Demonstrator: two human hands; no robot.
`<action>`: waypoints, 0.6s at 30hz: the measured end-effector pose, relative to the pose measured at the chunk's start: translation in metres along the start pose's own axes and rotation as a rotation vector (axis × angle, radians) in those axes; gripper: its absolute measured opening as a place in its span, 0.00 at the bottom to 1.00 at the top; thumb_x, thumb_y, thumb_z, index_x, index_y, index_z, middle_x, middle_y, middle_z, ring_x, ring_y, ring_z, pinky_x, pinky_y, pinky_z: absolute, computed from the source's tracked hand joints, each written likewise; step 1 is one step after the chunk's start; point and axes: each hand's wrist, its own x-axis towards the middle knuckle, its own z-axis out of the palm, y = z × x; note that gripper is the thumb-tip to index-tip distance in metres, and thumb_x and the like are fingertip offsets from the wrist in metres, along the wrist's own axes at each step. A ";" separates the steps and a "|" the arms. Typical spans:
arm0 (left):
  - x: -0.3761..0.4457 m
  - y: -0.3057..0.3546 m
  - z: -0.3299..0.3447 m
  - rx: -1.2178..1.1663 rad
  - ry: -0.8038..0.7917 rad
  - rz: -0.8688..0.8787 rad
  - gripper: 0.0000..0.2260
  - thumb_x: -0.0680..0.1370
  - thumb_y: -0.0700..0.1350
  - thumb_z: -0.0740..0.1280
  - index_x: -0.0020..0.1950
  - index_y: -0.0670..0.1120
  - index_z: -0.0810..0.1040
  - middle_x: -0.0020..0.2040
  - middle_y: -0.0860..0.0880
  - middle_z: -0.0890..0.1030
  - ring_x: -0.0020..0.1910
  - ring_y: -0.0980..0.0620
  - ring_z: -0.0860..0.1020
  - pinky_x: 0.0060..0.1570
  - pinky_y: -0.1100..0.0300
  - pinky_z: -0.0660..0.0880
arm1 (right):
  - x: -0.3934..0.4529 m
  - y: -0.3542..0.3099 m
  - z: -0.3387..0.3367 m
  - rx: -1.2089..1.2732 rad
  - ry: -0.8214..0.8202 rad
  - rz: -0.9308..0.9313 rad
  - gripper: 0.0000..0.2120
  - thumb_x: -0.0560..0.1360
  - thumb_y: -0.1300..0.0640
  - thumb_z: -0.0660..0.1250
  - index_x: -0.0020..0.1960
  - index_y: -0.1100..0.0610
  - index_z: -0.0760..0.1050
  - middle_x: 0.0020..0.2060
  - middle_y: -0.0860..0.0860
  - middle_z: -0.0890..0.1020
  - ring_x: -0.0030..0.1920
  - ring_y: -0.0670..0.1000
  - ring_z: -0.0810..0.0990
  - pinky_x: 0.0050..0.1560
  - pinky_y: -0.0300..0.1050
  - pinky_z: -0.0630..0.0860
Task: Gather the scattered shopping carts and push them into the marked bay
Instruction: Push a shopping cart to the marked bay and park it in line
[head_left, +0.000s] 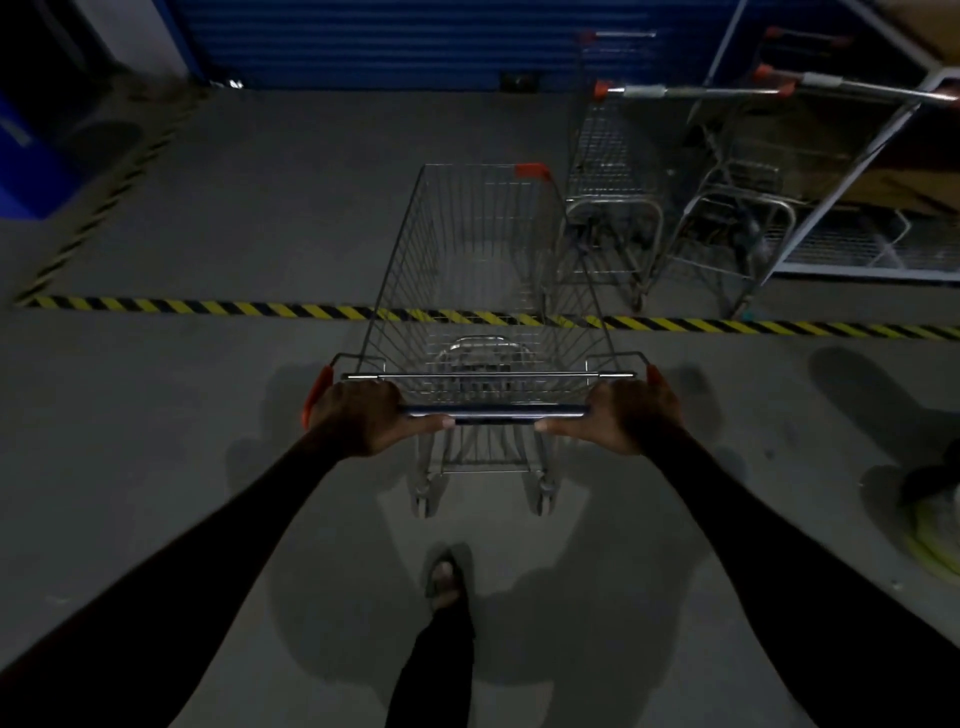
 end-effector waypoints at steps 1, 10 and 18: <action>0.019 -0.002 -0.006 -0.008 0.006 0.009 0.46 0.62 0.91 0.44 0.37 0.54 0.82 0.44 0.55 0.83 0.60 0.49 0.81 0.77 0.35 0.58 | 0.019 0.003 -0.006 -0.001 -0.001 0.004 0.54 0.53 0.06 0.41 0.42 0.48 0.82 0.48 0.48 0.86 0.59 0.52 0.82 0.81 0.63 0.50; 0.194 -0.041 -0.059 -0.028 -0.040 0.027 0.46 0.60 0.91 0.43 0.30 0.52 0.77 0.36 0.57 0.77 0.55 0.50 0.82 0.78 0.38 0.58 | 0.192 0.007 -0.064 -0.042 -0.051 0.022 0.58 0.55 0.06 0.41 0.55 0.46 0.85 0.57 0.48 0.86 0.66 0.52 0.80 0.80 0.64 0.50; 0.334 -0.071 -0.097 0.018 -0.002 0.075 0.45 0.60 0.91 0.41 0.35 0.56 0.78 0.47 0.55 0.86 0.58 0.49 0.83 0.77 0.39 0.58 | 0.321 0.010 -0.112 -0.066 -0.006 -0.004 0.50 0.58 0.07 0.42 0.40 0.48 0.78 0.46 0.48 0.84 0.59 0.54 0.82 0.77 0.64 0.61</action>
